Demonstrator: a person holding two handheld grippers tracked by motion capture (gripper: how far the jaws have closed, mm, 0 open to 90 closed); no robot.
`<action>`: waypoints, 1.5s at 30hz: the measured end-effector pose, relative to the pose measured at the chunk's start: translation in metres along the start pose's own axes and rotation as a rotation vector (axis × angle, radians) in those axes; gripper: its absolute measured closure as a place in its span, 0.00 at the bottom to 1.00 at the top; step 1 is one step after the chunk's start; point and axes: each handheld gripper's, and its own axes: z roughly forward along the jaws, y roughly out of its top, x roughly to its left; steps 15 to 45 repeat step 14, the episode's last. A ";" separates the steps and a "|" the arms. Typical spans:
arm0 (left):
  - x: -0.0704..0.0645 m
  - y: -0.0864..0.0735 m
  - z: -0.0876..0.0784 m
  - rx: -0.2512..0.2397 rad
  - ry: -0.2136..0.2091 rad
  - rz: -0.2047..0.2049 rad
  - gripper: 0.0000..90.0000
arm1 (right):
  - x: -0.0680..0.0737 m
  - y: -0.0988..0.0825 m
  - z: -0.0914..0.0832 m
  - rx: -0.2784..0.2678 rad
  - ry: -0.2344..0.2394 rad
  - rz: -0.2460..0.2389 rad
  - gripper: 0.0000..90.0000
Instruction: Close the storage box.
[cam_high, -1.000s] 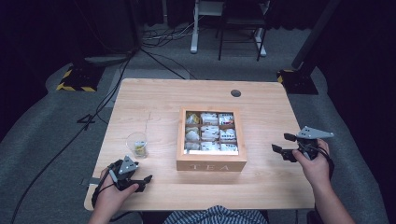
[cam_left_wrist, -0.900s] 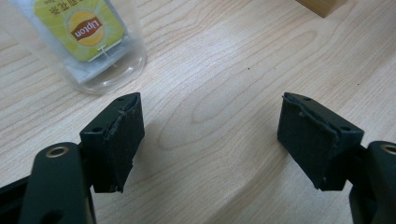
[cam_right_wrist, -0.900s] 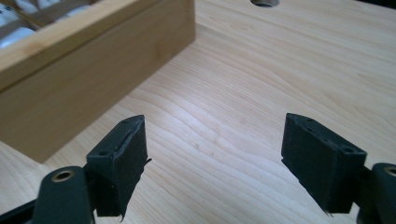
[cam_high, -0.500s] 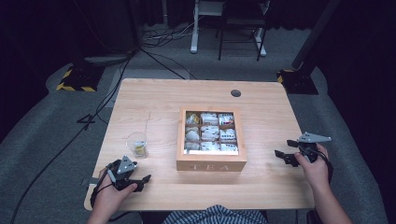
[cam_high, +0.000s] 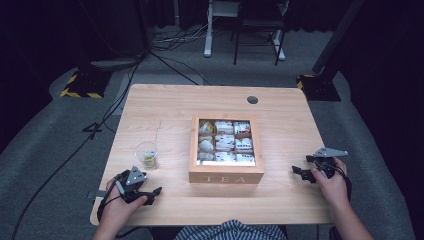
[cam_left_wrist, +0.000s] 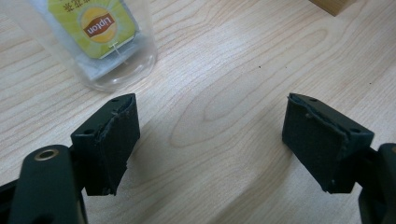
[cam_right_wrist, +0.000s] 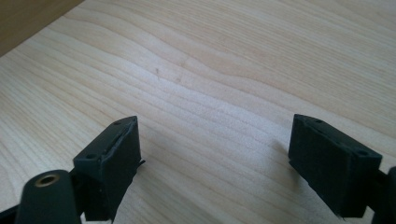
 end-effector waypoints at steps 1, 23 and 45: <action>0.000 0.000 0.000 0.001 0.000 0.000 0.21 | 0.001 -0.001 0.001 -0.001 -0.005 -0.003 0.18; 0.000 0.000 0.000 0.004 0.000 0.000 0.20 | 0.006 -0.005 0.001 -0.015 -0.036 -0.001 0.15; 0.000 0.000 0.000 0.004 0.000 0.000 0.20 | 0.006 -0.005 0.001 -0.015 -0.036 -0.001 0.15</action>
